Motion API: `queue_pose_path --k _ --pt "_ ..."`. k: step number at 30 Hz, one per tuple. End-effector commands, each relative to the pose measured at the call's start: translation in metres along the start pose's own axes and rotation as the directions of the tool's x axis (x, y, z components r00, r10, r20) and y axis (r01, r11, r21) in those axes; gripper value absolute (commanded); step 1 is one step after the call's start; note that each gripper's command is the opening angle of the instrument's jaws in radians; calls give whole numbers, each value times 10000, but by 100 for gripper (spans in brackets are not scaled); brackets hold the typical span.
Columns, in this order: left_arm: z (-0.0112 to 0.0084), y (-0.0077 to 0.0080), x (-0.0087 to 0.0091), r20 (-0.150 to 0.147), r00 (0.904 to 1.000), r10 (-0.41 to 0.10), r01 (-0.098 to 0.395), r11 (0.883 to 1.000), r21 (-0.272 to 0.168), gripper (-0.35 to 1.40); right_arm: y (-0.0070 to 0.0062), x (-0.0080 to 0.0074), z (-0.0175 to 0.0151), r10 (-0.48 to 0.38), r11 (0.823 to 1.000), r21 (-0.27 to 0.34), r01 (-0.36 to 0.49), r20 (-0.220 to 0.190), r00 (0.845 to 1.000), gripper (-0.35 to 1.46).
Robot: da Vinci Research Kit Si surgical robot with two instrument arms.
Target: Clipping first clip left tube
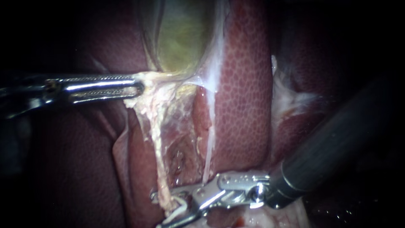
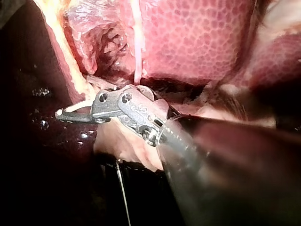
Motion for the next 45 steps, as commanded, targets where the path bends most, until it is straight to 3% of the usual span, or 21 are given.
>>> queue_pose_path --k 1,7,13,24,45 --pt "0 0 -1 0 10000 5 -5 10000 0 -35 1 -1 2 36 10000 29 -36 15 10000 58" --pt "1 -2 -1 0 10000 6 -6 10000 -10 -35 8 4 11 21 10000 66 -21 -57 10000 57" --pt "0 -3 -1 0 10000 9 -9 10000 -14 -35 13 12 15 128 9997 229 -119 -396 9991 56" --pt "0 -3 0 1 10000 14 -14 10000 -16 -35 20 41 -14 281 9995 192 -265 -877 9957 55" --pt "1 -4 0 2 10000 18 -18 10000 -24 -35 24 54 -19 350 9993 185 -332 -1099 9933 51"
